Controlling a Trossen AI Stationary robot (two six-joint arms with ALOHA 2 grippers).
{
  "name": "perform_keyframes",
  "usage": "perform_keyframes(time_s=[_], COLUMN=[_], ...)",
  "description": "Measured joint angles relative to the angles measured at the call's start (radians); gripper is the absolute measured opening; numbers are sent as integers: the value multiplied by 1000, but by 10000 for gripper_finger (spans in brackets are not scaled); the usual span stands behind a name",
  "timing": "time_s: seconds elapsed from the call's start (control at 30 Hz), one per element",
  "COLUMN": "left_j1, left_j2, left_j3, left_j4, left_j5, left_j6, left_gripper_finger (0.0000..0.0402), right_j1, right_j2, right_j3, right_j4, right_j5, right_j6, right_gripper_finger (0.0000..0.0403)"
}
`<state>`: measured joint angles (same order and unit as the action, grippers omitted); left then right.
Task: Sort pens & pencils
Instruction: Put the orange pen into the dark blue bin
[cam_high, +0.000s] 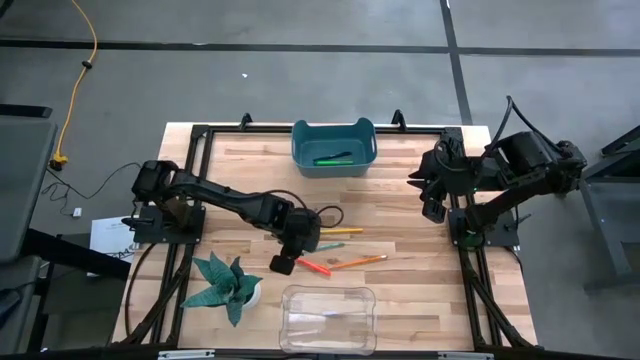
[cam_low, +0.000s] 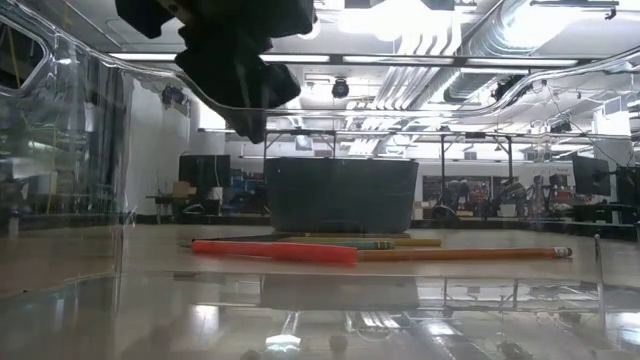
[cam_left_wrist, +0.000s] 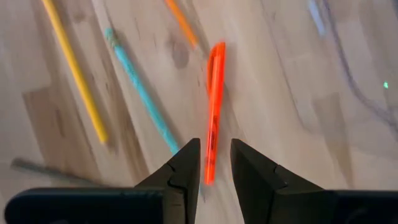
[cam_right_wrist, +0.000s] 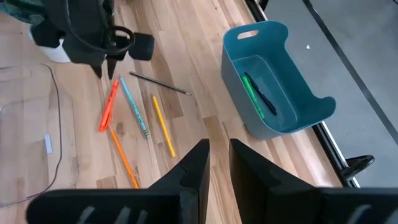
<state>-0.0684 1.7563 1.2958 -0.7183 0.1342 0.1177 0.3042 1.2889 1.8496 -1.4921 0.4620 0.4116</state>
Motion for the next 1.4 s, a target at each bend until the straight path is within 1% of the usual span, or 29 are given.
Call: perform_keyframes(time_s=[0.17, 0.4, 0.5, 0.57, 0.63, 0.7, 0.77, 0.87, 0.93, 1.03, 1.4], left_j1=[2, -4, -5, -4, -4, -4, -4, -5, -5, -6, -10], left_j2=[25, 53, 71, 79, 95, 97, 109, 119, 132, 145, 147], left_j3=[1, -1, 4, -1, 4, -1, 4, -1, 3, 1, 1], left_j4=[42, 52, 101, 78, 103, 63, 85, 55, 79, 62, 63], left_j5=[15, 40, 65, 75, 85, 88, 91, 91, 95, 95, 81], left_j6=[-2, 6, -6, -12, -21, -22, -23, -26, -25, -21, -13], left_gripper_finger=[79, 79, 79, 79, 79, 79, 79, 79, 79, 79, 79], right_j1=[0, 0, 0, 0, 0, 0, 0, 0, 0, 0, 0], right_j2=[0, 0, 0, -1, 0, 0, 0, 0, 0, 0, 0], right_j3=[0, 0, 0, 0, 0, 0, 0, 0, 0, 0, 0], right_j4=[0, 0, 0, 0, 0, 0, 0, 0, 0, 0, 0], right_j5=[0, 0, -1, -1, -1, -1, -1, -1, -1, -1, -1], right_j6=[0, 3, 3, 3, 2, 1, -2, -5, -6, -8, -12], right_gripper_finger=[51, 51, 51, 51, 51, 51, 51, 51, 51, 51, 51])
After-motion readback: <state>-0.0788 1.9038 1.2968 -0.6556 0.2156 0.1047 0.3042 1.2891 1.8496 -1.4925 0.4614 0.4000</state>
